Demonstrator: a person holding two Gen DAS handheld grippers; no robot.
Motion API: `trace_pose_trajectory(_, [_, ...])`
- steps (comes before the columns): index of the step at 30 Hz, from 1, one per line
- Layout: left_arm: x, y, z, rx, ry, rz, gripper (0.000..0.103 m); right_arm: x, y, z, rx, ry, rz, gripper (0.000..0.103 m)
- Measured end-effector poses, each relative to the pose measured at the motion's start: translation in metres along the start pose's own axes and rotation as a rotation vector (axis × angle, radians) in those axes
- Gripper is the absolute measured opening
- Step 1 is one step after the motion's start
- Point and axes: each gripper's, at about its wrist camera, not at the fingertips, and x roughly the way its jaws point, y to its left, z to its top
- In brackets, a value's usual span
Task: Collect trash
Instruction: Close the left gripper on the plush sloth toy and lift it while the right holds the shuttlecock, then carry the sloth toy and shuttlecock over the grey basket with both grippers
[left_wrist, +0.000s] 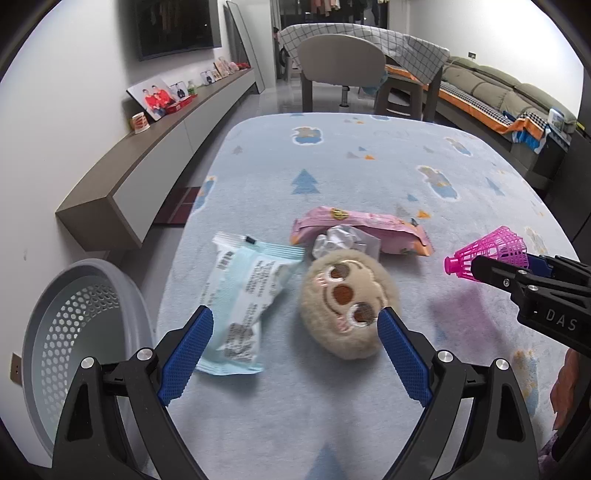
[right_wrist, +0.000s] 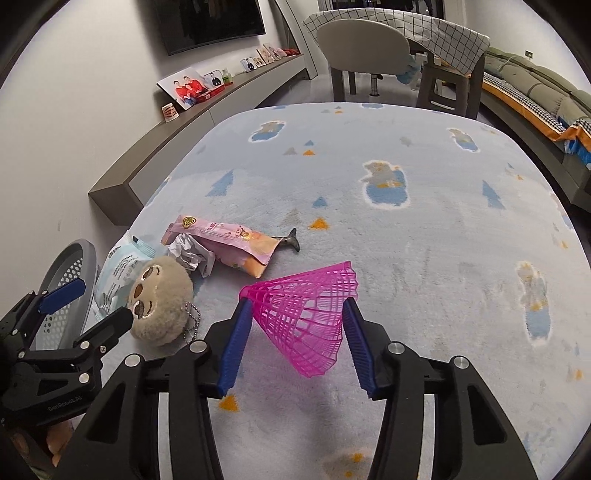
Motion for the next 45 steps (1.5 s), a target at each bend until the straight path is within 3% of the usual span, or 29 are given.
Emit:
trace_pose_trajectory(9, [0.019, -0.031, 0.006, 0.026, 0.022, -0.026, 0.089, -0.011, -0.013, 0.002, 0.023, -0.014, 0.011, 0.049])
trace_pose_trajectory(11, [0.023, -0.035, 0.006, 0.034, 0.027, -0.02, 0.086, -0.013, -0.014, 0.002, 0.025, -0.014, 0.015, 0.049])
trace_pose_trajectory(19, [0.03, -0.037, 0.006, 0.038, 0.044, -0.012, 0.06, -0.014, -0.018, 0.0, 0.03, -0.01, 0.016, 0.049])
trace_pose_trajectory(28, [0.001, -0.029, 0.001, 0.062, -0.006, -0.037, 0.057, -0.022, -0.012, -0.004, 0.022, -0.024, 0.023, 0.049])
trace_pose_trajectory(36, [-0.04, -0.005, 0.0, 0.046, -0.087, -0.03, 0.057, -0.032, 0.013, -0.006, -0.007, -0.037, 0.045, 0.049])
trace_pose_trajectory(45, [-0.067, 0.062, -0.006, -0.045, -0.11, 0.048, 0.057, -0.04, 0.087, 0.005, -0.115, -0.059, 0.14, 0.049])
